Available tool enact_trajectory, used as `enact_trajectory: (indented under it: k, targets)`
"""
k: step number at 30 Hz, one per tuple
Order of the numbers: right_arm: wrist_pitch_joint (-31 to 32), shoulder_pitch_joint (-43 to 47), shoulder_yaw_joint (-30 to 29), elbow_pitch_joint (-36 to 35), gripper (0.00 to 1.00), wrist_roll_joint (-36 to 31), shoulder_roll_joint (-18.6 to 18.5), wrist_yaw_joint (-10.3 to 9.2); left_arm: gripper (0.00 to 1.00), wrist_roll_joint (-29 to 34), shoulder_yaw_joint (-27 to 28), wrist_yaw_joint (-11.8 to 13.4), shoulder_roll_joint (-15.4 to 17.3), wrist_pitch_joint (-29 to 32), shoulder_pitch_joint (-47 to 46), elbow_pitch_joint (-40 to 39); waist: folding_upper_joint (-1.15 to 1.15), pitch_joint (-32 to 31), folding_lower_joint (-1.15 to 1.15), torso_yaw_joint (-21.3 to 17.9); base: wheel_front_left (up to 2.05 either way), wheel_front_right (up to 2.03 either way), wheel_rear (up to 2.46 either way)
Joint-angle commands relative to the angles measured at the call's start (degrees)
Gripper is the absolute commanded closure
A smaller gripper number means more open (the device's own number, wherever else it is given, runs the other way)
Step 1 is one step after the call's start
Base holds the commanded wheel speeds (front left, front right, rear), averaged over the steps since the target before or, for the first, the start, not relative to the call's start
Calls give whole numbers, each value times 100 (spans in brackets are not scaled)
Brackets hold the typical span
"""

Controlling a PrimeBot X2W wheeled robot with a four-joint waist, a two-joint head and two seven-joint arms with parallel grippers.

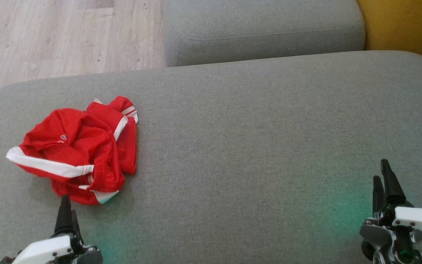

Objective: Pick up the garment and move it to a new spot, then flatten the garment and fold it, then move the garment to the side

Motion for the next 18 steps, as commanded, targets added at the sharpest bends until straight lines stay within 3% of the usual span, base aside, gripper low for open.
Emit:
enact_trajectory:
  k: [1, 18]
  targets:
    - [-85, -285, 42, -211, 0, -103, -28, -1, 0, 63, 96, -6, 33, -53, -179, -230, 0, -1, 0, -1, 0, 0, 0]
    - [-355, -375, 181, -543, 0, -1667, -32, -1, 0, 845, 437, -10, 38, -322, -210, -484, 0, -10, 0, -32, 0, 0, 0]
